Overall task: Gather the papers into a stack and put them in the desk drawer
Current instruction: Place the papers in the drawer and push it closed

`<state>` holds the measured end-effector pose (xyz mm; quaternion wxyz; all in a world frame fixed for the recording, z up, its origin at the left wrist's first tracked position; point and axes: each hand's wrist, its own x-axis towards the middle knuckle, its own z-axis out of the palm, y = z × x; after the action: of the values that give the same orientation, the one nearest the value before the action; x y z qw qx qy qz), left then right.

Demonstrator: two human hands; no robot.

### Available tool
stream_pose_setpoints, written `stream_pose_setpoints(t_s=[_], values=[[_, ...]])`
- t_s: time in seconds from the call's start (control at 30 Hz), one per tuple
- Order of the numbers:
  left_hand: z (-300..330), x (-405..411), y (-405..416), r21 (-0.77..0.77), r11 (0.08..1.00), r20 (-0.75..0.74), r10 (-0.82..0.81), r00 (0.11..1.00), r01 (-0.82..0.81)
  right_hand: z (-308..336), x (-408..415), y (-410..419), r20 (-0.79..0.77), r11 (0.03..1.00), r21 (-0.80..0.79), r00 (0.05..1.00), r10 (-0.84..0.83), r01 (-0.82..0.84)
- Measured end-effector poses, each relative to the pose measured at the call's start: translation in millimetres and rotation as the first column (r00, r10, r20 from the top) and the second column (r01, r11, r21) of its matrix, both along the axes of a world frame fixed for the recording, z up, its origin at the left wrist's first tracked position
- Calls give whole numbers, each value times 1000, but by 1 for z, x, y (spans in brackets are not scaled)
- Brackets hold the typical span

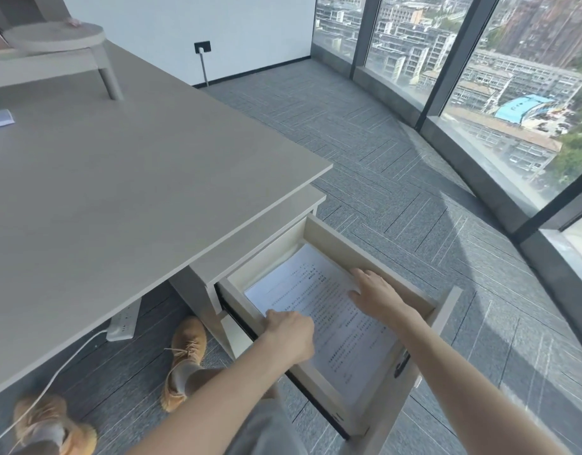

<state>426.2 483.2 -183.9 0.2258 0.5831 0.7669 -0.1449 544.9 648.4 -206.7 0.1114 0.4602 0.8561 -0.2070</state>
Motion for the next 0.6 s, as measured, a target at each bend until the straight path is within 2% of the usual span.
stream_pose_setpoints(t_s=[0.13,0.23,0.33,0.43,0.5,0.6], values=[[37,-38,6,297,951,31,76,997,-82,19,15,-13,-129,999,46,992,0,6],[70,-66,12,505,858,31,93,995,-96,32,33,-30,-213,997,52,976,-36,49],[104,-87,15,634,769,19,84,996,-77,41,55,-51,-276,989,89,957,-89,118],[124,-109,18,658,752,-24,91,996,-52,43,81,-69,-402,970,100,901,-164,221],[123,-123,17,581,811,-53,118,992,-65,40,98,-79,-497,949,91,839,-220,303],[108,-143,9,386,917,-151,170,974,-100,34,116,-91,-579,874,89,739,-344,477]])
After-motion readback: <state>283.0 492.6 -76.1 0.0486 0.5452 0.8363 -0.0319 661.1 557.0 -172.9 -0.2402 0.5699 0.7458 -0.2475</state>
